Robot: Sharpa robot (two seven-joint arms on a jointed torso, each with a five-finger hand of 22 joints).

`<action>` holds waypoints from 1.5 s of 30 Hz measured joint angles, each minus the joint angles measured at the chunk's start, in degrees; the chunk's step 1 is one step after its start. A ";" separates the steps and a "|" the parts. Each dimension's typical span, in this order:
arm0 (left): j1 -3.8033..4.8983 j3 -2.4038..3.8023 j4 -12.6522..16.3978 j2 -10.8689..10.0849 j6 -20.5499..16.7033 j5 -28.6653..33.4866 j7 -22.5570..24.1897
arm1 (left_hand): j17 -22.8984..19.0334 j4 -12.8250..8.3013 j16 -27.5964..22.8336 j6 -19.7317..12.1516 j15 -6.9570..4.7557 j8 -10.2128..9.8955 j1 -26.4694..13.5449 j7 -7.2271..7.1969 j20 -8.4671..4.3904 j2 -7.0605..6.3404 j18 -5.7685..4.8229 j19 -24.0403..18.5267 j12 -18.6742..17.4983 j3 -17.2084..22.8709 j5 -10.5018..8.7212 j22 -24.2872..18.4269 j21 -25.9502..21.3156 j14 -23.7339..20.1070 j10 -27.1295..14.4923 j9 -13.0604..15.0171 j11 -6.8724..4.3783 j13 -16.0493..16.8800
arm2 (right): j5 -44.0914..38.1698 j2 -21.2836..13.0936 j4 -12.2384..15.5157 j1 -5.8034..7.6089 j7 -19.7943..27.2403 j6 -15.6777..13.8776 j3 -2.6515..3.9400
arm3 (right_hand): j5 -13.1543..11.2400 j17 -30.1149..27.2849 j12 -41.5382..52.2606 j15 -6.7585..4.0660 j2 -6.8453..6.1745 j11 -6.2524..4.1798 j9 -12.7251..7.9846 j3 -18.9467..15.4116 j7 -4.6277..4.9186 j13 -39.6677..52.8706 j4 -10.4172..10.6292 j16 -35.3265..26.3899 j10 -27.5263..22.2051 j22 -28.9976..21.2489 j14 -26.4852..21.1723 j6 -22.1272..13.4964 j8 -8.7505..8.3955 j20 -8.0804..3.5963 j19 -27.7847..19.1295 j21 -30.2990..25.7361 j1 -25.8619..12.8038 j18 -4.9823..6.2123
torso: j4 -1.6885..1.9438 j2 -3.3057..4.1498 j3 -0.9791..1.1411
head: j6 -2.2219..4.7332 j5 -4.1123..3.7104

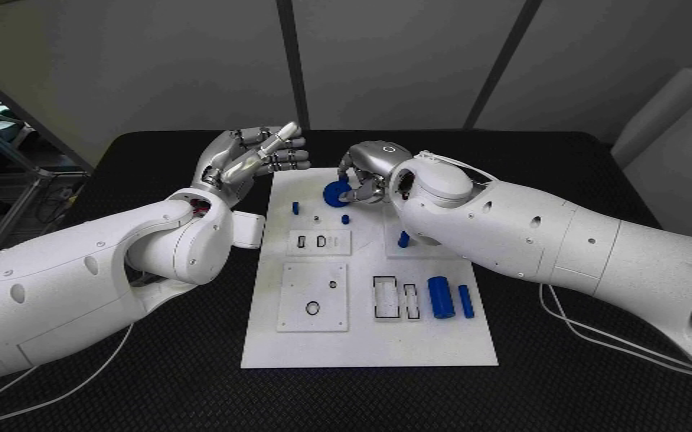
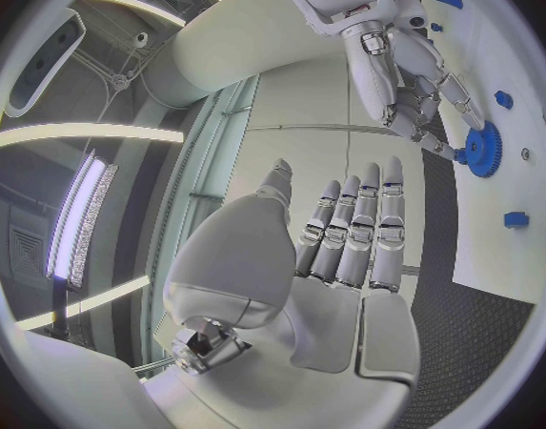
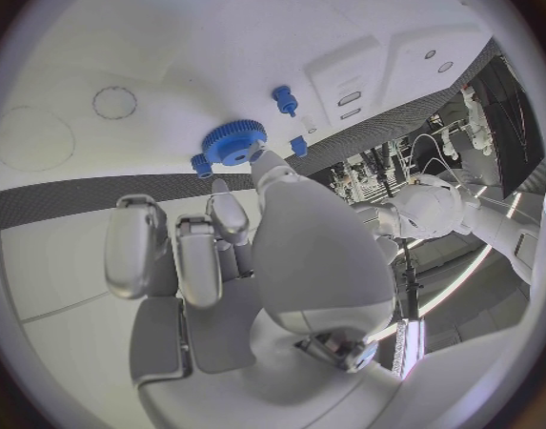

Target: Assemble the parts on the task board

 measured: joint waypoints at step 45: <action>0.01 0.00 -2.54 1.84 0.57 0.03 -0.07 | -0.01 0.00 -0.24 0.00 0.20 0.00 0.00 0.00 0.00 -0.01 0.00 0.00 0.00 0.00 0.00 -0.11 0.00 -0.20 0.00 0.00 0.00 0.00 | 20.44 -26.72 6.96 -0.52 18.92 -5.49 0.24 | 7.05 -0.02 -0.46 0.00 -0.60 -0.63 -0.37 0.79 -0.48 -0.51 -1.48 -1.39 -1.02 -3.30 0.00 2.03 0.23 0.08 -1.56 -1.78 2.20 0.00 | -1.40 -0.71 0.96 | 1.25 -1.05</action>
